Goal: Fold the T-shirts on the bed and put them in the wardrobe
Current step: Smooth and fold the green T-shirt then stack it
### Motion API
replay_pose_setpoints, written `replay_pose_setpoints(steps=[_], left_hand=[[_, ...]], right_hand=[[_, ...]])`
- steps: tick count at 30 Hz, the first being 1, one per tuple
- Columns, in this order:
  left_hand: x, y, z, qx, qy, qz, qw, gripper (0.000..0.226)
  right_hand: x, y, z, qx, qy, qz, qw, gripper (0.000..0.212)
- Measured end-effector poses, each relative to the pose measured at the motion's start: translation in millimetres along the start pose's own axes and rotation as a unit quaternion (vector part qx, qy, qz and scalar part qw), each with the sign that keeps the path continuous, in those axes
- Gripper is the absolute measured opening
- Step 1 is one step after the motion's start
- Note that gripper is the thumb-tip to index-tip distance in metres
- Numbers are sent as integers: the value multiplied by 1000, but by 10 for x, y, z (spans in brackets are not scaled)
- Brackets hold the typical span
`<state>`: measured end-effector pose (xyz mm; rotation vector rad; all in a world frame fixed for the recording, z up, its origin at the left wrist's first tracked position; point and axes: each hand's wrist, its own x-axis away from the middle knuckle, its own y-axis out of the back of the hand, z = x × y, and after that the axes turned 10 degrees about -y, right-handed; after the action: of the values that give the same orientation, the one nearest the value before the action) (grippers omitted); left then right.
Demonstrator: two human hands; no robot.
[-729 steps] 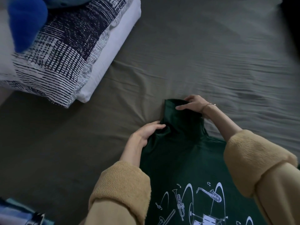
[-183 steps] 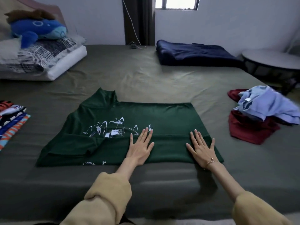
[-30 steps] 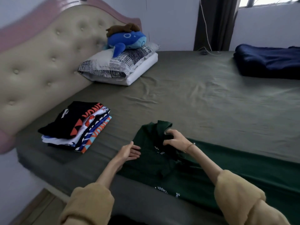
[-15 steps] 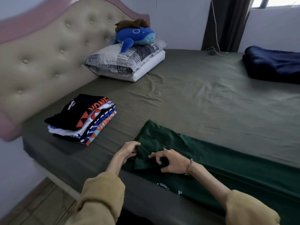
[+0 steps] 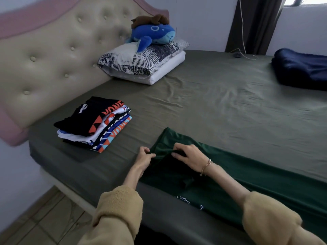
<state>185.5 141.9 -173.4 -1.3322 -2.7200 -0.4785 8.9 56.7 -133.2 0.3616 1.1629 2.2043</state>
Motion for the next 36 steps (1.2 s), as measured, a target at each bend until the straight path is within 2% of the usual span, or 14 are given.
replay_pose_setpoints(steps=[3, 7, 10, 13, 17, 21, 24, 28, 31, 32, 34, 36], left_hand=[[42, -25, -57, 56, 4, 46, 997, 23], [66, -31, -147, 103, 49, 60, 992, 11], [44, -7, -126, 94, 42, 64, 993, 12], [13, -38, -45, 63, 18, 48, 997, 8], [-32, -100, -1, 60, 4, 3, 998, 21], [-45, -156, 5, 66, -2, -27, 997, 22], [-40, -166, 2, 61, -7, -55, 997, 20], [-44, -196, -21, 59, -1, -83, 995, 21], [-28, -245, -74, -9, 11, -112, 994, 15], [1, -265, -103, -49, 6, -125, 991, 15], [104, -318, -185, -139, -29, -165, 976, 17], [196, -369, -240, -239, -114, -205, 942, 16]], right_hand=[[-257, 90, -109, -8, -90, -13, 996, 28], [-534, 154, -275, 5, -236, 19, 971, 43], [-592, 132, -395, 48, -287, 7, 957, 47], [-522, 143, -408, 35, -327, 21, 944, 52], [-388, 198, -381, 32, -336, 61, 939, 64], [-272, 257, -401, -39, -375, 77, 923, 50], [-168, 271, -448, -95, -400, 59, 909, 46], [-55, 293, -490, -115, -412, 18, 904, 48], [33, 326, -509, -133, -423, 9, 896, 49], [66, 326, -502, -123, -419, -5, 900, 51], [150, 293, -475, -33, -392, -53, 918, 51], [252, 191, -389, 82, -329, -143, 930, 43]])
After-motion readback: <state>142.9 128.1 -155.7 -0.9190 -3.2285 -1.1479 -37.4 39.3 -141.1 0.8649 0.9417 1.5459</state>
